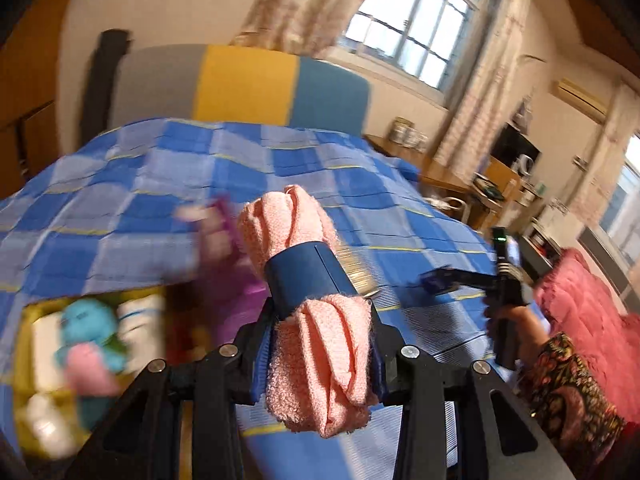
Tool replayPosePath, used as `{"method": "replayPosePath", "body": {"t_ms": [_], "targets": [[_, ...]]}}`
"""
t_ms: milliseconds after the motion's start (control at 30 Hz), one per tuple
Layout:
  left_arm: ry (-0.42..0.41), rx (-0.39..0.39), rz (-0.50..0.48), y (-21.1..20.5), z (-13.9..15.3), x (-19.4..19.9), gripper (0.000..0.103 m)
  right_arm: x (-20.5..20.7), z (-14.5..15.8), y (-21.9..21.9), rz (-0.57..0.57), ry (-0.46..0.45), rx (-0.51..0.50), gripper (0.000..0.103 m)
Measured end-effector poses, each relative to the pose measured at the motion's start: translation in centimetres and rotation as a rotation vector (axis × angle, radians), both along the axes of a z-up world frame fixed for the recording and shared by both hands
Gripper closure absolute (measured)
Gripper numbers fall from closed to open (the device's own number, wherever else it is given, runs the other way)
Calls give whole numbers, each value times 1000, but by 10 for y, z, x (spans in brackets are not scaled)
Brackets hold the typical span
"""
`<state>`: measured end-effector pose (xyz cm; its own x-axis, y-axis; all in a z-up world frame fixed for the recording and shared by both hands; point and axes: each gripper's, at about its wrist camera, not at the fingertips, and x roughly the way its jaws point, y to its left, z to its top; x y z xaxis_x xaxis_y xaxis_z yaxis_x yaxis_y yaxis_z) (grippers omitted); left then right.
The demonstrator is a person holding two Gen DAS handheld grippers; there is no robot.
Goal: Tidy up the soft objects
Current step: 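Carry the pink towel roll into the gold tray and open the left tool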
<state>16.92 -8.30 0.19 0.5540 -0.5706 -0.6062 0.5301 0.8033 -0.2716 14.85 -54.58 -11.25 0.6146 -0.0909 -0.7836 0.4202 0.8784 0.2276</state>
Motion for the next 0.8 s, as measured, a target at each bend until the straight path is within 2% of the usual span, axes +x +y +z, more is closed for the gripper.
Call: {"method": "replayPosePath", "body": {"t_ms": [100, 200, 333, 467, 600, 667, 800], "targets": [[4, 31, 38, 35, -13, -4, 63, 0, 0, 2, 3, 3, -14, 50], [0, 109, 36, 56, -32, -11, 63, 1, 0, 3, 4, 3, -22, 50], [69, 172, 39, 79, -62, -14, 63, 1, 0, 3, -3, 1, -44, 50], [160, 165, 77, 95, -88, -17, 63, 2, 0, 6, 1, 2, -63, 50], [209, 200, 62, 94, -111, -26, 61, 3, 0, 10, 12, 6, -91, 51], [228, 217, 53, 92, -119, -30, 55, 3, 0, 10, 12, 3, -96, 51], [233, 158, 85, 105, -114, -37, 26, 2, 0, 9, 4, -3, -102, 51]]}}
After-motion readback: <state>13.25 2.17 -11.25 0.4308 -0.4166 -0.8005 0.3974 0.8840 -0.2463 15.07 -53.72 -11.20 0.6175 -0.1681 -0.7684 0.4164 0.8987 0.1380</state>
